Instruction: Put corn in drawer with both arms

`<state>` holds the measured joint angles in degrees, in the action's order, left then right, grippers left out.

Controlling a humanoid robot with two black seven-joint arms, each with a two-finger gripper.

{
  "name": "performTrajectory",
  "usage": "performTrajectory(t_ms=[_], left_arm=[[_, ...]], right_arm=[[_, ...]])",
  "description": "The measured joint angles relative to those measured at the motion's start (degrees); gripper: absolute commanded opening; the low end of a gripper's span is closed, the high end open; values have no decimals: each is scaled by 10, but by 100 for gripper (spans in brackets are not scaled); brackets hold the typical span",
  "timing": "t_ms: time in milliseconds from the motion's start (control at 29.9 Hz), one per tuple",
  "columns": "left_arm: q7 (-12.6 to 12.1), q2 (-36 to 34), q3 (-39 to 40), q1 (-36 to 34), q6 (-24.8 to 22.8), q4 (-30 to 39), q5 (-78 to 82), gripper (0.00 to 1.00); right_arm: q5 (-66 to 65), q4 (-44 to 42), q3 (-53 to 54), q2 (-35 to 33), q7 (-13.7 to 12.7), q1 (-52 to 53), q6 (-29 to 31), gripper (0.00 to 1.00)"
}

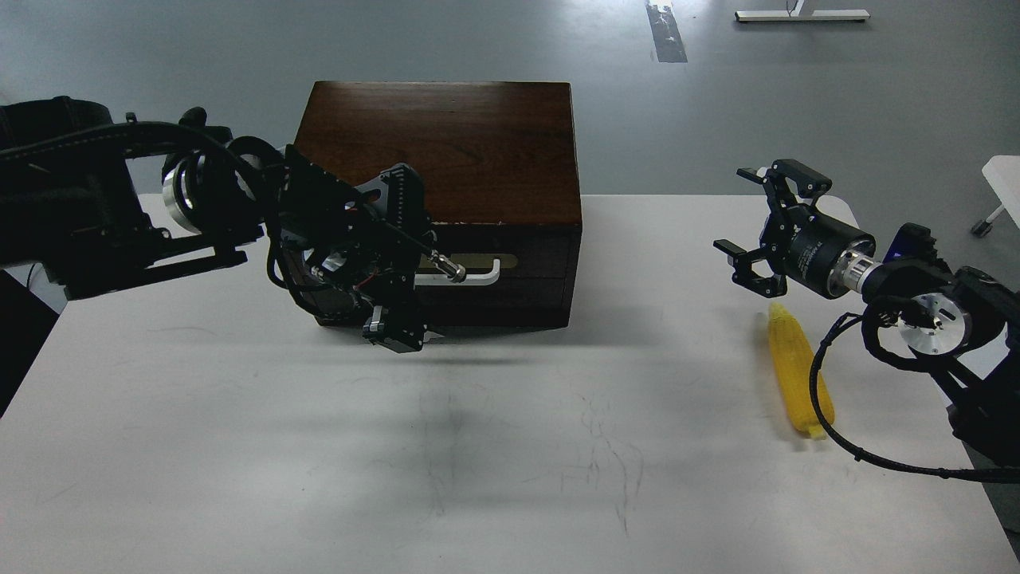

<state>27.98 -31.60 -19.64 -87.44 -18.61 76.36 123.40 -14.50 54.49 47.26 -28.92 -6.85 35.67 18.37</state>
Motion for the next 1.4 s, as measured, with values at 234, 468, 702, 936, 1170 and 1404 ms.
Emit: performTrajectory(t_ms=[234,468,702,936,1170,1404], left_arm=[[0,-2,-15,-1,0,6,3,98],[1,-10,-20,-10,0,23,6,98],[0,-14,-20,-10,0,24,7,98],[0,-13,-20,-6,0,19,15,98],[0,-15,-20,-1,2,19,16,98],[0,-16,-20,-1,2,21,16,98]], right_arm=[[0,0,-1,1,0,0,0,100],[0,-2,-1,0,0,0,0,100],[0,-2,-1,-2,0,0,0,100],[0,-1,-1,-3,0,0,0,100],[1,-1,-1,-4,0,0,0,100],[1,-1,0,-4,0,0,0,100]])
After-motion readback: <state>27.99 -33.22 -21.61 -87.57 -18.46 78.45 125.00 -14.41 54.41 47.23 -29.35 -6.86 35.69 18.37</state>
